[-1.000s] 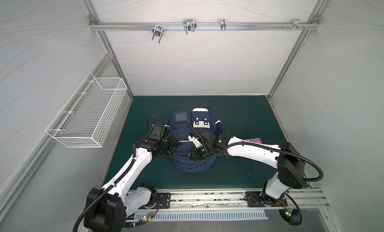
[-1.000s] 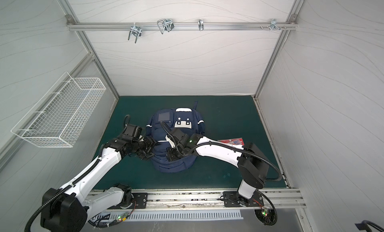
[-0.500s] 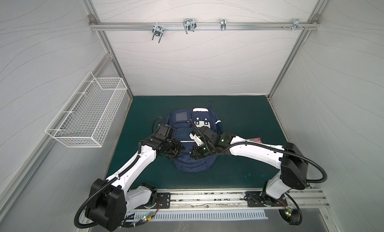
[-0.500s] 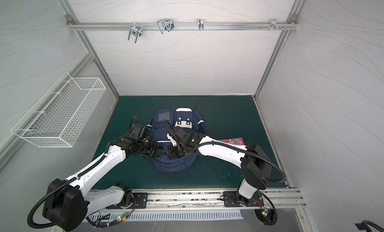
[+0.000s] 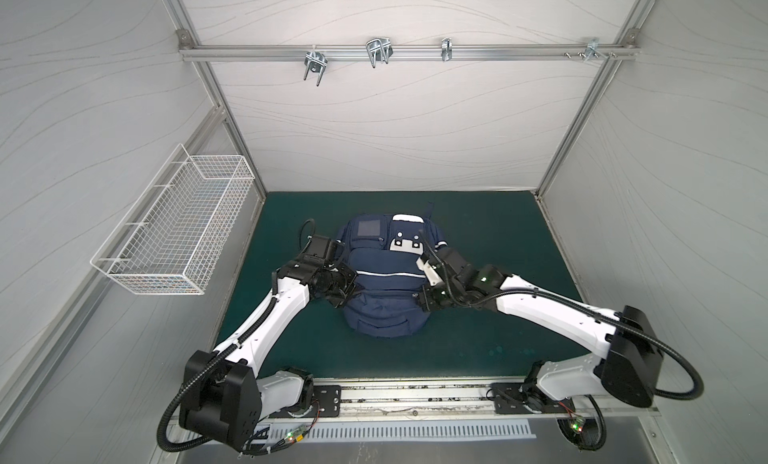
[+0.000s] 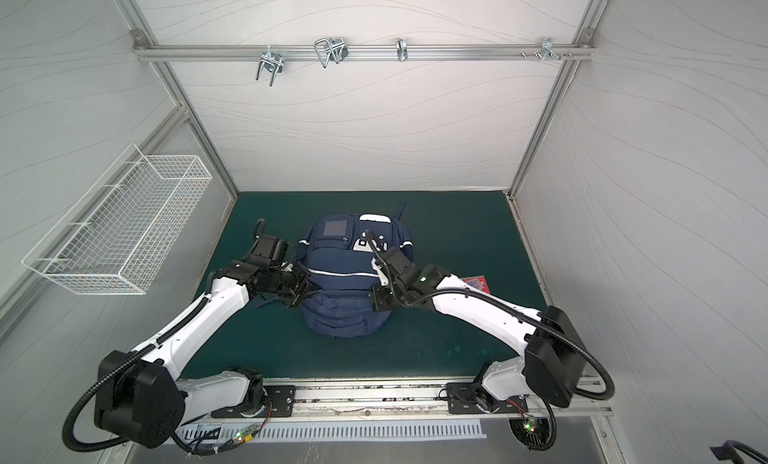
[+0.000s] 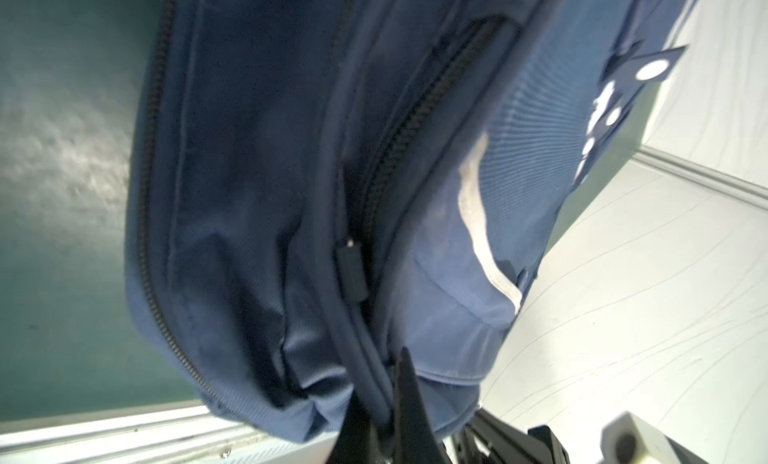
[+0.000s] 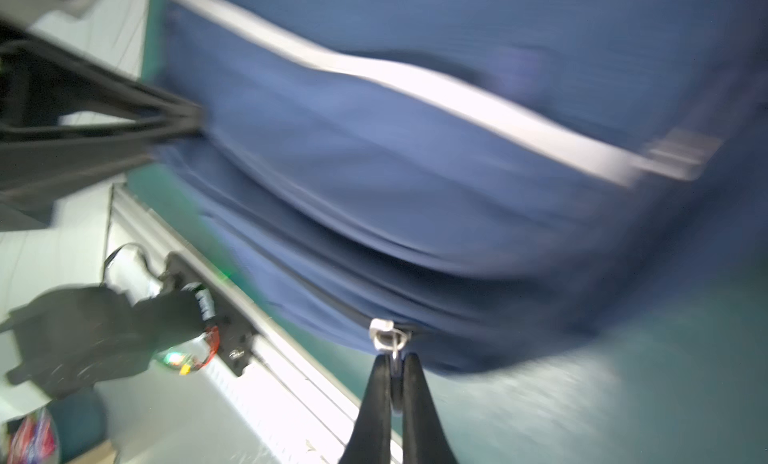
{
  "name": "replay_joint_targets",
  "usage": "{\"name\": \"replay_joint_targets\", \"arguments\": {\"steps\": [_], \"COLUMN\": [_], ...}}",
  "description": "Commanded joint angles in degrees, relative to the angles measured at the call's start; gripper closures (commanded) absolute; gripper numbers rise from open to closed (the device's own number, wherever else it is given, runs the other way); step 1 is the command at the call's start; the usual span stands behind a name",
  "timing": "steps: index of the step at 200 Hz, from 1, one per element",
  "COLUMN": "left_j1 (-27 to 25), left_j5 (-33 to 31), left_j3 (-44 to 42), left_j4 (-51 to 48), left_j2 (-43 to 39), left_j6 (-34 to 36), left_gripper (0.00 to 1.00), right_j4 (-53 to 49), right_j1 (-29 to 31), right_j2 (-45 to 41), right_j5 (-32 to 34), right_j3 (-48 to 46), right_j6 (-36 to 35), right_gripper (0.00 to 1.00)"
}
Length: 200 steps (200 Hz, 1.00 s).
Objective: Pack the student bag
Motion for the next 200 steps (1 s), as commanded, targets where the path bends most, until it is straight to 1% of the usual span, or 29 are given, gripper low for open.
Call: {"name": "replay_joint_targets", "arguments": {"steps": [1,15,26,39,42,45,51,61,75,105,123,128,136,157,166,183,200], "left_j1": [4.8,6.3,6.2,5.3,5.0,4.6,3.4,1.1,-3.1,-9.9,-12.7,-13.2,-13.8,-14.8,-15.1,-15.7,-15.7], "left_j5": [-6.9,-6.8,-7.1,-6.8,-6.8,-6.9,-7.4,-7.8,-7.1,-3.8,-3.4,-3.3,-2.9,-1.9,-1.4,-1.5,-1.4], "left_j3": [3.2,4.4,6.0,7.2,7.3,7.5,7.7,7.7,6.1,0.9,0.6,0.9,1.3,1.1,1.0,1.4,1.8], "left_j4": [-1.7,-0.7,-0.7,-1.0,-1.4,-1.6,-2.3,-3.1,-3.1,0.8,2.5,3.0,3.7,6.9,8.3,9.5,9.6], "left_j2": [1.5,2.8,3.9,4.5,4.5,4.5,4.1,3.2,1.5,-2.3,-3.0,-2.6,-1.9,0.1,0.8,2.0,3.1], "left_j6": [5.6,6.2,6.8,6.2,6.0,5.7,5.1,3.7,0.6,-10.1,-14.5,-15.2,-16.1,-18.7,-19.8,-20.3,-19.7], "left_gripper": [1.00,1.00,1.00,0.73,0.71,0.65,0.56,0.46,0.43,0.38,0.34,0.30,0.28,0.27,0.29,0.41,0.58], "right_j4": [-9.0,-9.4,-8.7,-7.7,-7.5,-7.3,-7.0,-6.6,-5.8,-3.8,-3.2,-3.2,-3.0,-2.3,-2.2,-2.3,-2.9], "right_j1": [-5.1,-5.2,-4.7,-3.2,-2.8,-2.2,-1.3,0.2,1.8,4.1,5.6,6.1,6.7,7.9,7.9,8.1,8.1], "right_j2": [-3.6,-3.8,-3.4,-2.3,-1.9,-1.6,-0.9,0.7,2.8,5.9,6.9,7.1,7.3,7.6,7.8,7.7,7.2], "right_j5": [3.7,3.3,0.7,-0.8,-1.0,-1.2,-1.5,-2.1,-2.9,-3.9,-4.2,-3.9,-3.7,-3.6,-3.8,-3.5,-2.9], "right_j3": [-2.9,-2.7,-2.4,-1.3,-0.9,-0.5,0.5,2.5,5.0,8.5,9.7,9.9,10.2,10.2,10.3,10.8,11.0], "right_j6": [-2.8,-4.2,-4.6,-4.5,-4.6,-4.7,-4.7,-4.6,-4.1,-2.2,-1.3,-1.2,-1.0,-0.4,-0.3,-0.3,-0.6], "right_gripper": [1.00,1.00,1.00,1.00,1.00,1.00,1.00,1.00,1.00,1.00,1.00,1.00,1.00,1.00,1.00,1.00,1.00]}}
